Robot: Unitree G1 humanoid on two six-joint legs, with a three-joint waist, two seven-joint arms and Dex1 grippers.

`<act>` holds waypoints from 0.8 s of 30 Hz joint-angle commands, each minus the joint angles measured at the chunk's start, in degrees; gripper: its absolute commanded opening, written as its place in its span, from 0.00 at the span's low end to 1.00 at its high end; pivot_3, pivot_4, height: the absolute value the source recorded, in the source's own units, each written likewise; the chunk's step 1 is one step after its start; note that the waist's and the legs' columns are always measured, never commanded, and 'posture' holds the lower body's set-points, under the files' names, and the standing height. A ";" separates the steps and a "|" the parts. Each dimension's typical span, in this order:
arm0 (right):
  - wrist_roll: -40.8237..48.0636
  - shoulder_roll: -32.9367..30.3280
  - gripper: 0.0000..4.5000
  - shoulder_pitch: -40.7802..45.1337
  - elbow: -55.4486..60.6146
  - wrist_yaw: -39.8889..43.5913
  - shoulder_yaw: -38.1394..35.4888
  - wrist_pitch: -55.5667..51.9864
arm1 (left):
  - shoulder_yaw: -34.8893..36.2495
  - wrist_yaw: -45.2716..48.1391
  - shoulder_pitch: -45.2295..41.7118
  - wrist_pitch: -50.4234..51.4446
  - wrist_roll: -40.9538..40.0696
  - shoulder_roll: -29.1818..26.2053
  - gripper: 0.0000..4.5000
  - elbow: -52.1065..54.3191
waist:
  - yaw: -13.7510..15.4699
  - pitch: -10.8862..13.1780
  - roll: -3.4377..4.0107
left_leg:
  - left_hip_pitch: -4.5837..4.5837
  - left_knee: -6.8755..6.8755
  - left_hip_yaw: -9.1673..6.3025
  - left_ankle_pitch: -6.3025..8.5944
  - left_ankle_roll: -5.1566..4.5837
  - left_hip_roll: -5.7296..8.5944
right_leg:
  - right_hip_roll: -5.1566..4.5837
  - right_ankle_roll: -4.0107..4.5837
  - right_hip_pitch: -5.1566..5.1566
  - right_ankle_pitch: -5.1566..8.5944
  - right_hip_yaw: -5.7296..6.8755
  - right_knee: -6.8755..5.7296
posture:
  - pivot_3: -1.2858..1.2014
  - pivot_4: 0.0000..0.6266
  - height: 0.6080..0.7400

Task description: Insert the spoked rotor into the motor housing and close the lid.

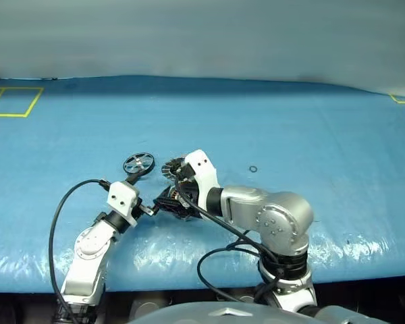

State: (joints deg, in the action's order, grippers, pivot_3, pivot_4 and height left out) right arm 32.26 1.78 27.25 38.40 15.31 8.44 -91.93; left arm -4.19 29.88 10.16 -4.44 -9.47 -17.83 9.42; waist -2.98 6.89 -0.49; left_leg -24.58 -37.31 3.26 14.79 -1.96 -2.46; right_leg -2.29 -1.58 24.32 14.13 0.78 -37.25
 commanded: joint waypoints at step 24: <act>-24.65 -8.61 0.92 -19.08 -27.18 -16.04 -8.83 58.11 | -0.79 9.01 5.90 -3.09 -5.46 -1.49 1.00 3.86 | 1.68 0.43 -0.04 | 0.50 -0.60 0.26 -0.03 -0.17 -0.13 | 0.76 -0.41 -0.60 -0.15 -0.64 -0.09 | 0.52 0.24 1.00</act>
State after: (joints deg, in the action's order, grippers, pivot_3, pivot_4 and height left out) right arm 8.41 -7.24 7.31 11.78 0.54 1.42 -36.72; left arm -4.95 38.11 15.80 -5.85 -14.18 -18.69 10.84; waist -1.30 7.31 -0.52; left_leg -24.04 -37.89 3.56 14.77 -2.14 -2.59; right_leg -1.54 -1.98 23.72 13.99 0.10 -37.36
